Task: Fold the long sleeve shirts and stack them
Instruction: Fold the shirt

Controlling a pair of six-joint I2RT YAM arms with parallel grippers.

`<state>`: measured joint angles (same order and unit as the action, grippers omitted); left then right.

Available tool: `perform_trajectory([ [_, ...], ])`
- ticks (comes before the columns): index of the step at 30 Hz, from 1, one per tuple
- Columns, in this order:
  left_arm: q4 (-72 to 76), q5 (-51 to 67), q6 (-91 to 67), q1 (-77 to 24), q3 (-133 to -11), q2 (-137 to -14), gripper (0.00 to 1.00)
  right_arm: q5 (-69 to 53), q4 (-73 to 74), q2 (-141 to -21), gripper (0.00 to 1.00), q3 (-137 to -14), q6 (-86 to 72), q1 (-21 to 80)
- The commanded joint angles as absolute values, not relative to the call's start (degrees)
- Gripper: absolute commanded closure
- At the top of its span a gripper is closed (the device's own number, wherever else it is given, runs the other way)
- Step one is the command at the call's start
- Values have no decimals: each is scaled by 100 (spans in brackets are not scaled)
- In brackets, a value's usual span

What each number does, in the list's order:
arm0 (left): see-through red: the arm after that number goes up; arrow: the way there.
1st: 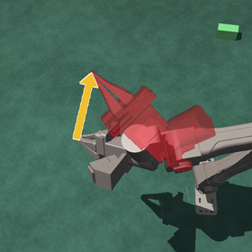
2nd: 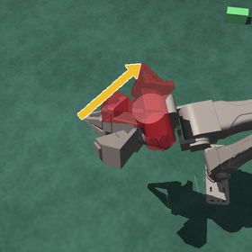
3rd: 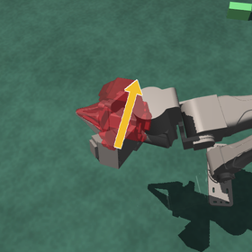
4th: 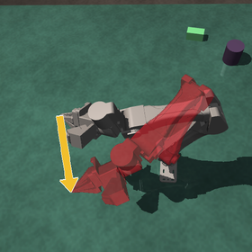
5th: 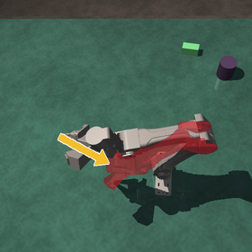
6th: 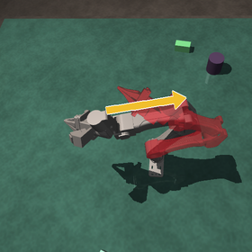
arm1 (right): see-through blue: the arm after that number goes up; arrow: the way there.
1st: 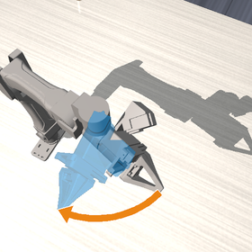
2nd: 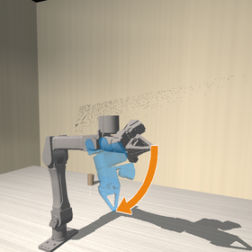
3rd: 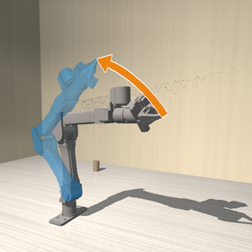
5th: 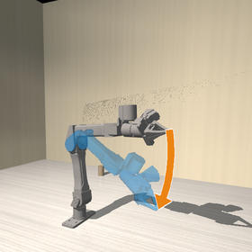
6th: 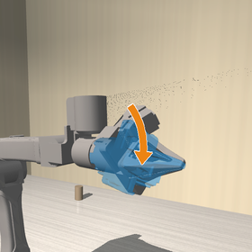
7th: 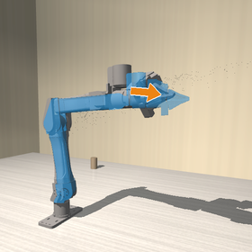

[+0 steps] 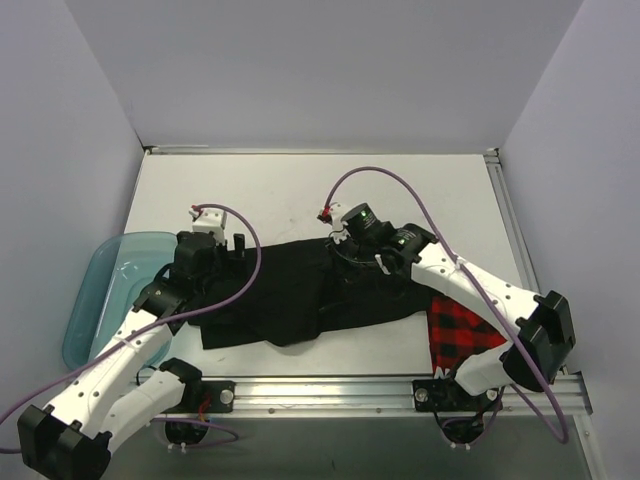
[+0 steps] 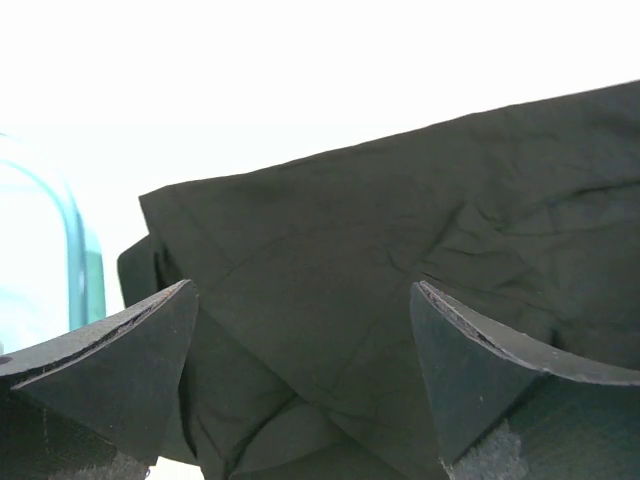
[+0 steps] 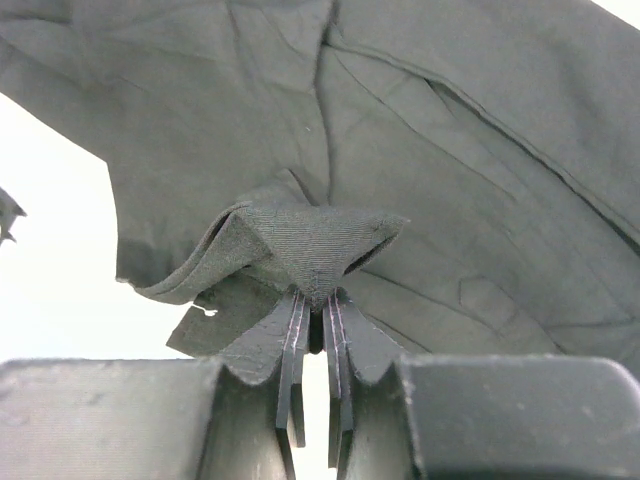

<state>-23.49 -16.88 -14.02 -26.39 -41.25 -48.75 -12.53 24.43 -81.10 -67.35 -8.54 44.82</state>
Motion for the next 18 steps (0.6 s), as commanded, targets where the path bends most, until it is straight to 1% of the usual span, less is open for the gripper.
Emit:
perform_trajectory([
  [1,-2373,-2222,-1547,-2593,-4140,-4887,4,-642,2935,-8288,100,-7048,-932,4605],
  [7,-2286,-2750,-1635,-2593,-4008,-4676,3,-168,3190,-8472,100,-7356,-975,4816],
  [12,-1934,-2777,-1600,-2593,-3823,-4579,3,237,3401,-8543,100,-7576,-976,4887],
  [18,-1978,-2971,-1705,-2593,-3832,-4544,3,475,3743,-8385,100,-7629,-713,4895],
])
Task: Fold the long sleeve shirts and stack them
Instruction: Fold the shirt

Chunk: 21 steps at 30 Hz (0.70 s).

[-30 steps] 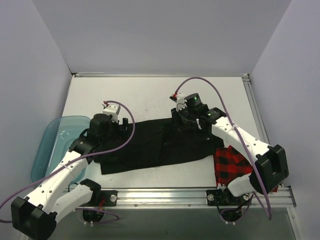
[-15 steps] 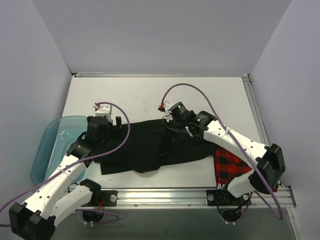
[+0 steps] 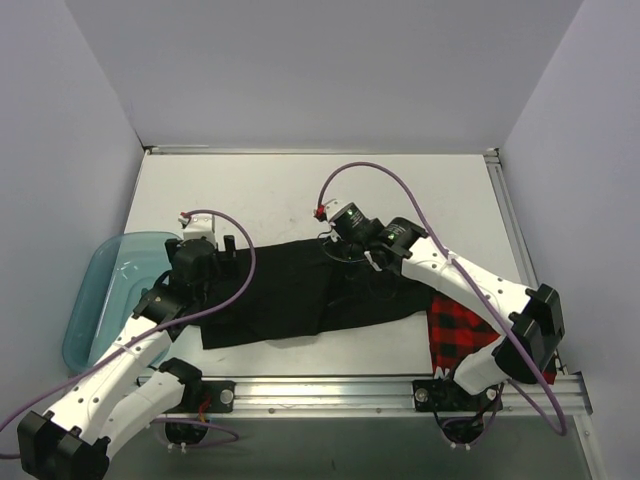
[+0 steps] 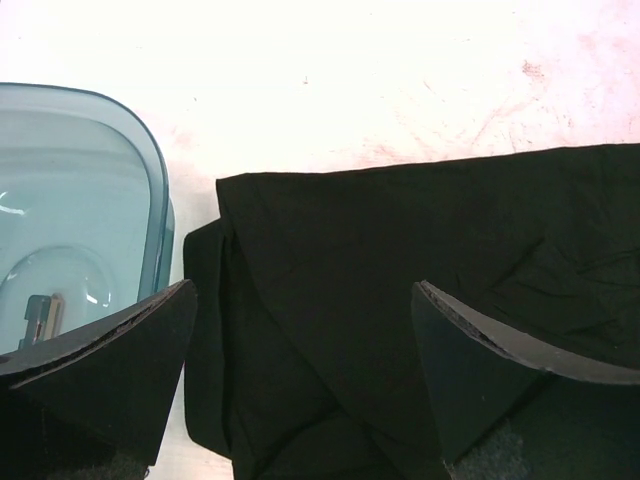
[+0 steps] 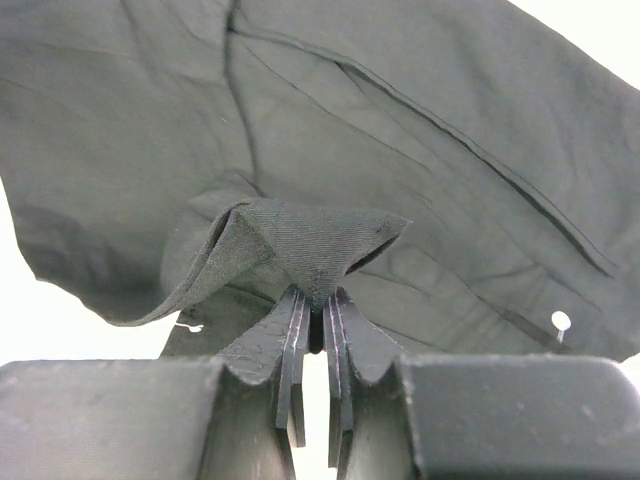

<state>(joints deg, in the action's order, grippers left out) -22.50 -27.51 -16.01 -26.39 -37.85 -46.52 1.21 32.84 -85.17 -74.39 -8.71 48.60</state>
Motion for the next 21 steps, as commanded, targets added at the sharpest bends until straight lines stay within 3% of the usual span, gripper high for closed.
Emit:
perform_trajectory([
  [1,-1978,-2971,-1714,-2593,-3849,-4544,2,475,3779,-8272,100,-7594,-686,4913],
  [10,-2100,-2857,-1819,-2435,-4025,-4588,3,369,4350,-7138,100,-7041,-413,5212],
  [21,-2267,-2575,-1881,-2250,-4069,-4412,3,405,5554,-7093,100,-7233,-202,6265],
])
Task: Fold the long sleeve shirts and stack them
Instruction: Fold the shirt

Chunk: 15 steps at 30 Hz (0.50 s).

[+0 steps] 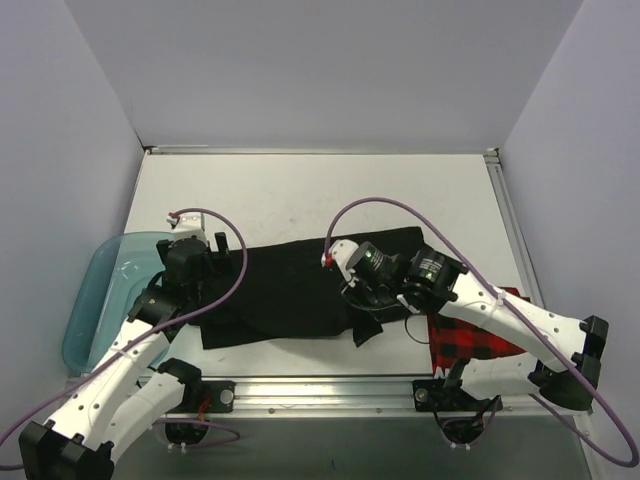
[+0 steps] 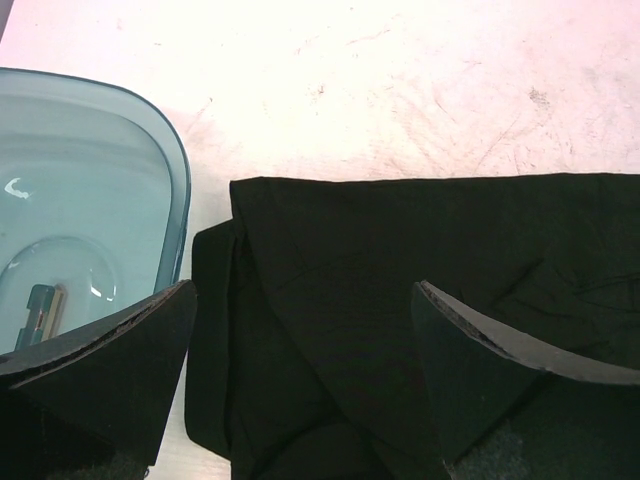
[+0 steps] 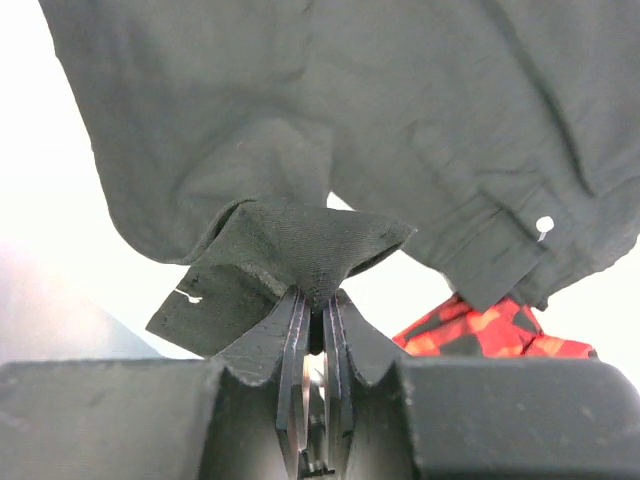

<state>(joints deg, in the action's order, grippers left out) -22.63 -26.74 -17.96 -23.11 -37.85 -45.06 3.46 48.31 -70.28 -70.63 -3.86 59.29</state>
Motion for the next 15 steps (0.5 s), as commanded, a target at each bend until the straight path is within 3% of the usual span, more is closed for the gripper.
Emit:
perform_trajectory([
  [1,-2268,-2558,-1881,-2241,-4061,-4403,3,343,5642,-7180,100,-7294,-193,6380],
  [9,-2268,-2268,-1925,-2013,-4096,-4412,3,-360,6425,-8050,100,-8015,-88,7741],
  [15,-2268,-2224,-1907,-1969,-4078,-4368,3,-1063,6504,-8595,100,-8419,167,8191],
])
